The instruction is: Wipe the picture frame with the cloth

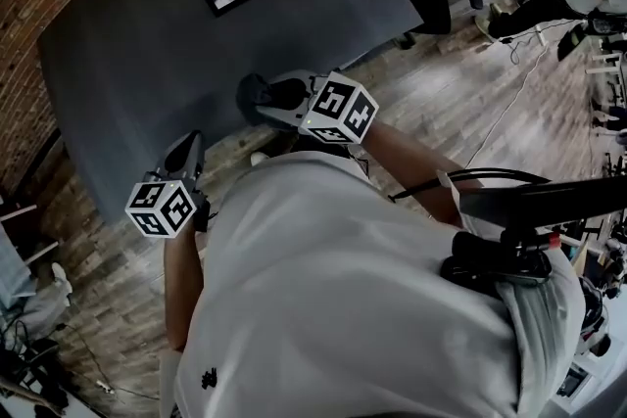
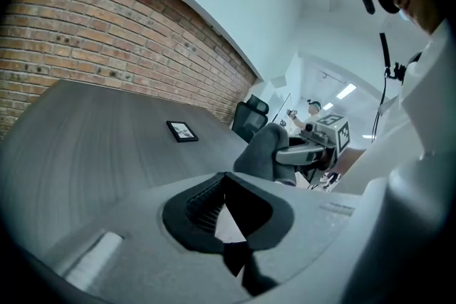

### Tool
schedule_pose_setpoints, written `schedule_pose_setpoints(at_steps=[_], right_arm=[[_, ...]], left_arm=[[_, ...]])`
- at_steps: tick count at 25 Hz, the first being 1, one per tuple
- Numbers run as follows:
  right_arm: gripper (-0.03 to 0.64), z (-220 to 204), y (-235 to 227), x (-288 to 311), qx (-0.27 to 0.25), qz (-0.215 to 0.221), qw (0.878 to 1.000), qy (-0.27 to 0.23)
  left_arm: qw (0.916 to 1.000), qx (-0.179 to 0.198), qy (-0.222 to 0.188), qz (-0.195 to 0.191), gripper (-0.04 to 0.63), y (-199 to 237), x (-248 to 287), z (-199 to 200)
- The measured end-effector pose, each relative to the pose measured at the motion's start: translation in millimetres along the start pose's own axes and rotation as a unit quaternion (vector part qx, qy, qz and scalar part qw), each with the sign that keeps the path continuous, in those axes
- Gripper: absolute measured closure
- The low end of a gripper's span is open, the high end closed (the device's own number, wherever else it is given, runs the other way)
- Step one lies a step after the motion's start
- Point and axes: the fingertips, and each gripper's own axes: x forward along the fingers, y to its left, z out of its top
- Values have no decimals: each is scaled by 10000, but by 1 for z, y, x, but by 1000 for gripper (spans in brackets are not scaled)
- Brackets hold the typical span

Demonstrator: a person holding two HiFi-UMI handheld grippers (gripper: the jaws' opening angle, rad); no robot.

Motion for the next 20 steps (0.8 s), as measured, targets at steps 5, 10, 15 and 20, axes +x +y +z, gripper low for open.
schedule_pose_setpoints(at_steps=[5, 10, 15, 20], right_arm=[[512, -3, 4, -5, 15, -26, 10000, 23], [512, 0, 4, -9, 28, -77, 10000, -2], [512, -1, 4, -9, 67, -104, 9999, -44], [512, -6, 6, -11, 72, -56, 10000, -29]], left_arm=[[9999, 48, 80, -43, 583, -6, 1, -6], [9997, 151, 182, -87, 583, -8, 2, -4], [9996, 171, 197, -111, 583, -8, 4, -2], [9996, 132, 223, -83, 583, -13, 4, -8]])
